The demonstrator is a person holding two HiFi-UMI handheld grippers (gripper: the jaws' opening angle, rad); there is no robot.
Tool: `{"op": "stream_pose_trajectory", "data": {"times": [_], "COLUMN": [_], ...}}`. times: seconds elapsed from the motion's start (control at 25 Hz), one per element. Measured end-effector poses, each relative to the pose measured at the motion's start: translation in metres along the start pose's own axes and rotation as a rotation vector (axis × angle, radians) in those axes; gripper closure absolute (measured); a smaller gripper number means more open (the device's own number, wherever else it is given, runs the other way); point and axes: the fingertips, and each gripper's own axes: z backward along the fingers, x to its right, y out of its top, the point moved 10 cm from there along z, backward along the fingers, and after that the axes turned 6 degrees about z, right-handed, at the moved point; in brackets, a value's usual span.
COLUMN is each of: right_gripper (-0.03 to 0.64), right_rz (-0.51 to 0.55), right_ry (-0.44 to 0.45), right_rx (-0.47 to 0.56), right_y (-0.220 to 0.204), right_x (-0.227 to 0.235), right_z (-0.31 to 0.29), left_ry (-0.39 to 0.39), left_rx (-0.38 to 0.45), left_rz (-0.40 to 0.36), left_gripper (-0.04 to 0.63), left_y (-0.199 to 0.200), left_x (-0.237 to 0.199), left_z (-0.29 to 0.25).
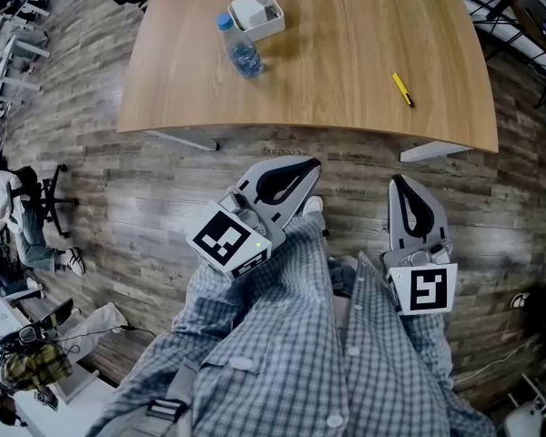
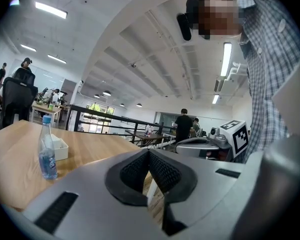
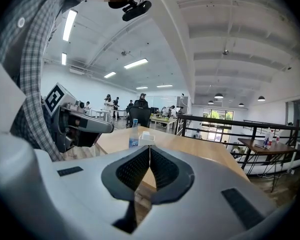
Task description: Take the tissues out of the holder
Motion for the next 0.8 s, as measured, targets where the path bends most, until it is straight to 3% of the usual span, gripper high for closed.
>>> {"op": "stream_pose_trajectory", "data": {"times": [0.36, 0.52, 0.8], "right_gripper": [0.603, 0.603, 0.603], "right_rz": [0.047, 0.010, 0.013], "right_ry": [-0.008, -0.045, -0.069], "right_rx": [-0.061, 0.001, -0.004], "right_y": [0.003, 0.010, 0.012], "right_x": [0.012, 0.013, 0.014], "right_z": [-0.039, -0.056, -0.065], "left_ry": [-0.037, -0.046, -0.059], "left_rx": [0.003, 0.001, 0.004], "left_rz": [-0.012, -0.017, -0.019], "left_gripper": [0.588, 0.588, 0.588], "left_y": [0.017, 0.022, 0.026], "left_x": [-0.042, -0.059, -0.070], "left_z": [-0.021, -0.027, -0.030]}}
